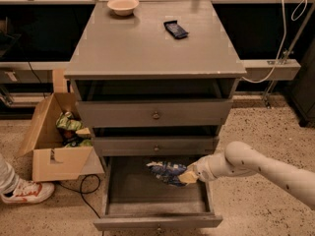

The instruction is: Place blue chip bag into bottom drawer

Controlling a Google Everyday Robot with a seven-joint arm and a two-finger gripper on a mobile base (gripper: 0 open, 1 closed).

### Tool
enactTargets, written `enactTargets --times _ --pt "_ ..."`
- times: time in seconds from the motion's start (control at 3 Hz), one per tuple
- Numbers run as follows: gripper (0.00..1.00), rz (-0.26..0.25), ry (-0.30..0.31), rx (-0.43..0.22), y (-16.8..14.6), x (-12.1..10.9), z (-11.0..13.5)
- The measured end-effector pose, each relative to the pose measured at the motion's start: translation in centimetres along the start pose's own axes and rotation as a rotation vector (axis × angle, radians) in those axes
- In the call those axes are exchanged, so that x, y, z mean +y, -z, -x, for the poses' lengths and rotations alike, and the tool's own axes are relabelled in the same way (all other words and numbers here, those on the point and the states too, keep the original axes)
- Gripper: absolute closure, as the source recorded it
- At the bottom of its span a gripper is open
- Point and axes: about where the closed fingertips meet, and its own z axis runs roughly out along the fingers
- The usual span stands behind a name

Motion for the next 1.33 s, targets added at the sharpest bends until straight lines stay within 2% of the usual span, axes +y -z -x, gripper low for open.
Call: enactTargets --times 0.33,1.0,1.33 --pt "1.0 -0.019 0.003 -0.013 -3.1 -1.1 -2.5" --pt "1.0 -0.017 -0.049 -0.021 -13.4 -5.7 -7.6" --pt "0.82 -0.024 -0.093 -0.031 -16.9 -7.6 -8.6"
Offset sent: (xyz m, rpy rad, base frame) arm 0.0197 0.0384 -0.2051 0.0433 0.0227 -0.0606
